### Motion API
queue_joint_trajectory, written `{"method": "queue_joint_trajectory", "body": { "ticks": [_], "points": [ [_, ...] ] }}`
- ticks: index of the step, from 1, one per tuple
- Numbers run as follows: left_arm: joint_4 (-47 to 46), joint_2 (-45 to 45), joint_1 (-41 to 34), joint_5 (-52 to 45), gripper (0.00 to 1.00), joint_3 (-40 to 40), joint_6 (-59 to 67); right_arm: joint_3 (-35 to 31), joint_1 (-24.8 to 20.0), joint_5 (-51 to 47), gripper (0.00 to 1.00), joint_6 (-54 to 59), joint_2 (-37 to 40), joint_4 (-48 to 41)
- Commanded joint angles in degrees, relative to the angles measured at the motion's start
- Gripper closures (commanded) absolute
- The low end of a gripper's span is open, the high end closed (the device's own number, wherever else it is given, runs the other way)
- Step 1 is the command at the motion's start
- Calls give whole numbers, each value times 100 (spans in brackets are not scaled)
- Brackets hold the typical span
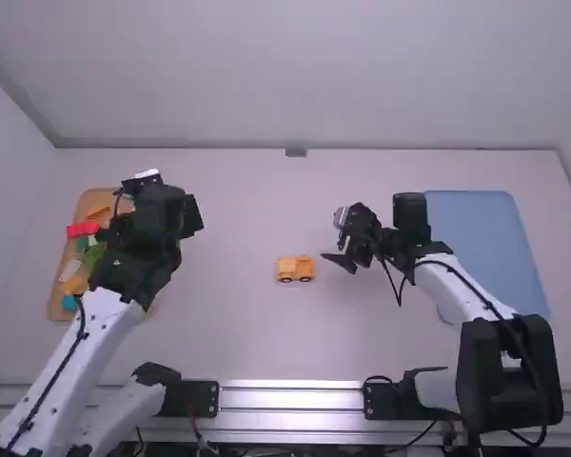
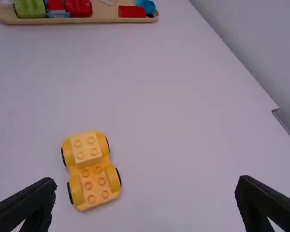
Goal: Assemble lego blocks to make yellow taxi
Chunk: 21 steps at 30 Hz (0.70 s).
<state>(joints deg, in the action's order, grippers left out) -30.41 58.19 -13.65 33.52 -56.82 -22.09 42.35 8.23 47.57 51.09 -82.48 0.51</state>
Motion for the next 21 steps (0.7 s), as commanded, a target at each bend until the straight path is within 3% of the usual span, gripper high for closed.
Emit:
{"method": "queue_joint_trajectory", "body": {
  "ticks": [1,6,12,17,21],
  "points": [
    [-417,-101,20,708,1,-514,-619,7,7,37,1,-28,72,46],
    [-1558,20,264,874,1,-1246,-1305,7,7,39,1,-24,72,76],
    [-3023,120,1335,826,1,-2013,-2312,7,7,35,1,-17,72,76],
    [-3101,131,2232,-81,1,-2494,-1679,7,7,35,1,184,72,74],
    [-3077,315,2503,-619,1,-2765,-1537,7,7,39,1,190,72,74]
  ]
}}
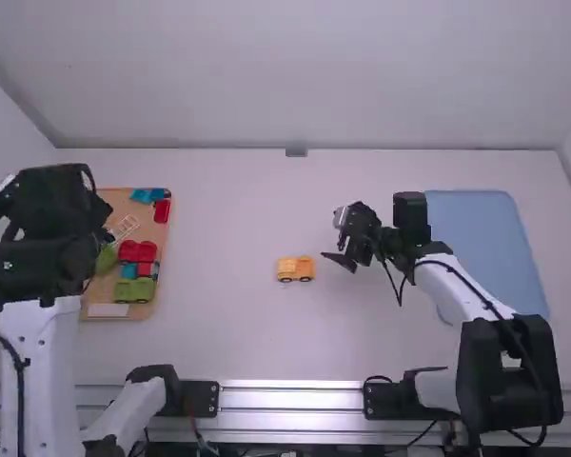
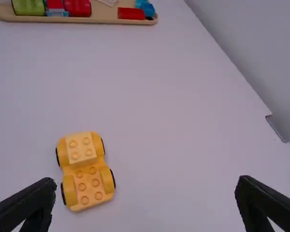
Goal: Assemble lego blocks to make yellow taxi
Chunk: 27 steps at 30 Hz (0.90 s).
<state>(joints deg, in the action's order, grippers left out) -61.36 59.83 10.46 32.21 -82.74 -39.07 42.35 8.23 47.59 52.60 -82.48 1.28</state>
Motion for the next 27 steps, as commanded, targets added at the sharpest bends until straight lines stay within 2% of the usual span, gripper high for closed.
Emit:
{"method": "queue_joint_trajectory", "body": {
  "ticks": [1,6,8,12,15,18,24,27],
  "points": [
    [33,254,107,-533,1,-254,164,7,9,35,1,28,72,-7],
    [7,1104,122,-1182,1,-918,820,7,9,35,1,-26,72,-24],
    [-162,1532,114,-1137,1,-1268,894,7,7,35,1,-26,72,-22],
    [-1064,2441,260,-533,1,-2133,555,7,7,37,1,-26,72,-20],
    [-1725,3064,726,-442,1,-2719,398,7,7,35,1,-20,72,-13],
    [-1827,3377,1224,-708,1,-2916,461,7,7,33,1,74,72,0],
    [-1541,3692,2413,-2210,1,-2793,1239,7,7,37,1,190,72,48],
    [-1486,3930,3101,-2850,1,-2614,2094,7,7,35,1,142,72,151]
  ]
}}
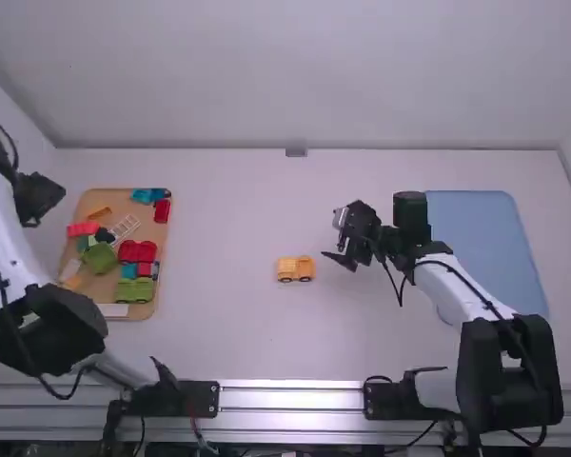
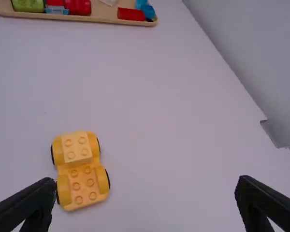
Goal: Assemble lego blocks to make yellow taxi
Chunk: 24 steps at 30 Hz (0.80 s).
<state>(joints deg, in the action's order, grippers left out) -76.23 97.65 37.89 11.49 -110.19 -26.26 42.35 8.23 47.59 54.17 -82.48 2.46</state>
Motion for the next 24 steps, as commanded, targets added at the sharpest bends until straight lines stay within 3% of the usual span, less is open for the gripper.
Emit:
{"method": "queue_joint_trajectory", "body": {
  "ticks": [1,8,15,20,24],
  "points": [
    [4,160,382,-793,1,140,879,7,7,35,1,-15,72,33],
    [313,909,1169,-1224,1,358,3521,7,7,37,1,11,72,83],
    [514,1681,1252,-1274,1,374,6841,7,7,52,1,13,72,188],
    [535,1976,1228,-1257,0,459,8411,7,7,55,1,-48,72,173],
    [741,2061,1300,-1001,3,721,8944,7,7,52,1,-291,72,184]
  ]
}}
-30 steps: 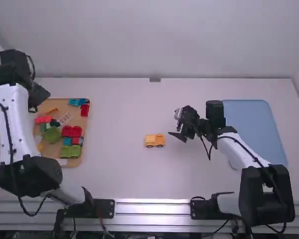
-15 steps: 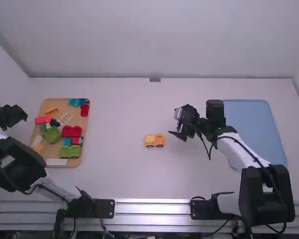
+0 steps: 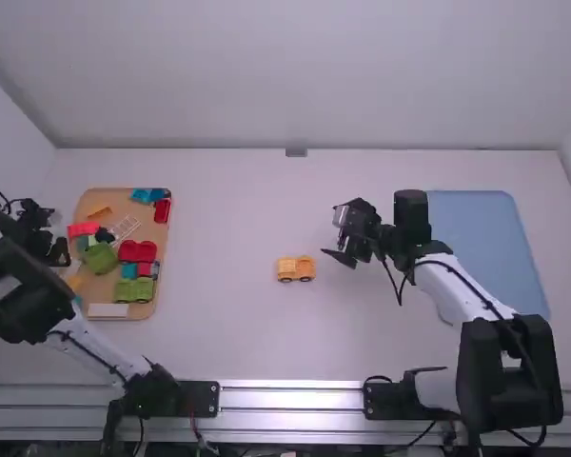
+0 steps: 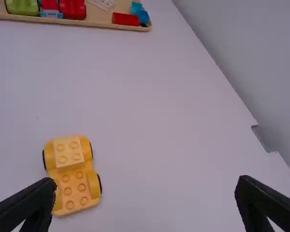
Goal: Assemble lego blocks to make yellow taxi
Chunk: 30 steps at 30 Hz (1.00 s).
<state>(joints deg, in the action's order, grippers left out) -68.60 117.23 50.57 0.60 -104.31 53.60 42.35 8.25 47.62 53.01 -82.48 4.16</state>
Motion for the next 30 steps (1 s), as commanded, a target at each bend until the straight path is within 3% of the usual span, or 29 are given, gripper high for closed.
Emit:
{"method": "queue_joint_trajectory", "body": {
  "ticks": [1,9,15,25,28,29,30],
  "points": [
    [118,107,57,267,2,356,1047,7,4,50,1,-223,72,9],
    [1102,107,70,787,6,1637,1521,7,4,52,1,-221,72,175],
    [2426,107,87,739,11,2514,1528,7,4,52,1,-221,72,345],
    [2736,107,160,417,21,2586,1639,7,4,57,1,-223,72,426],
    [2754,107,234,284,32,2586,1628,7,4,170,1,-223,72,422],
    [2743,107,240,284,38,2586,1626,7,4,188,1,-223,72,422],
    [2734,107,262,291,53,2583,1628,7,4,203,1,-221,72,420]
  ]
}}
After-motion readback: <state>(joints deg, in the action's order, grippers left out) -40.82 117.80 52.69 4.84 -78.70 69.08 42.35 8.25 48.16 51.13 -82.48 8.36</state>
